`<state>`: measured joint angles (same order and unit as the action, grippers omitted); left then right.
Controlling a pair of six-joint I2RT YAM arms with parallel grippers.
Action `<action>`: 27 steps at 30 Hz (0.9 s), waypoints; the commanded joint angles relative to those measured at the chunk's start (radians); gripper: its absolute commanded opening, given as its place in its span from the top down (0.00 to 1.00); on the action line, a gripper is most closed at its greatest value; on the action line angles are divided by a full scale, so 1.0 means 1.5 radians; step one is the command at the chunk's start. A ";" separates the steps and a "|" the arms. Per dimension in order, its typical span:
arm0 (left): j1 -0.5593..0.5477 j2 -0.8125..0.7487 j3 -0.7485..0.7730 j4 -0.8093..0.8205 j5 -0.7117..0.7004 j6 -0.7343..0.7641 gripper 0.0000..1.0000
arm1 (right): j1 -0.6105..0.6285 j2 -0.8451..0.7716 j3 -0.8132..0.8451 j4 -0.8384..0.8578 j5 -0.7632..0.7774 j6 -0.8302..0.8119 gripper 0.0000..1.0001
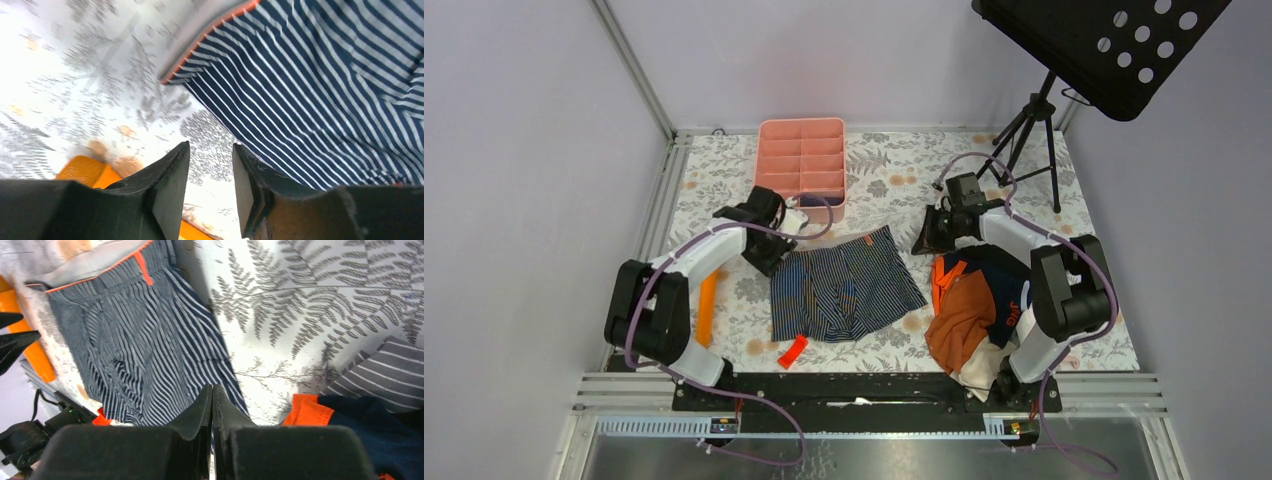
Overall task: Roll the underwear
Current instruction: Flatten out the underwear at the center of the board.
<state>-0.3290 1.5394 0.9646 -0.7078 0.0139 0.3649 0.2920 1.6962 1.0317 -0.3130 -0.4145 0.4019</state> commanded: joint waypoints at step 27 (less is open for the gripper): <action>-0.004 0.248 0.189 0.173 -0.062 0.092 0.55 | 0.047 0.060 -0.018 0.019 0.109 0.041 1.00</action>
<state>-0.3370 1.8709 1.2133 -0.4839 -0.0509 0.4610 0.3630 1.8187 1.0111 -0.2379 -0.3702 0.4541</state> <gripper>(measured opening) 0.437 0.021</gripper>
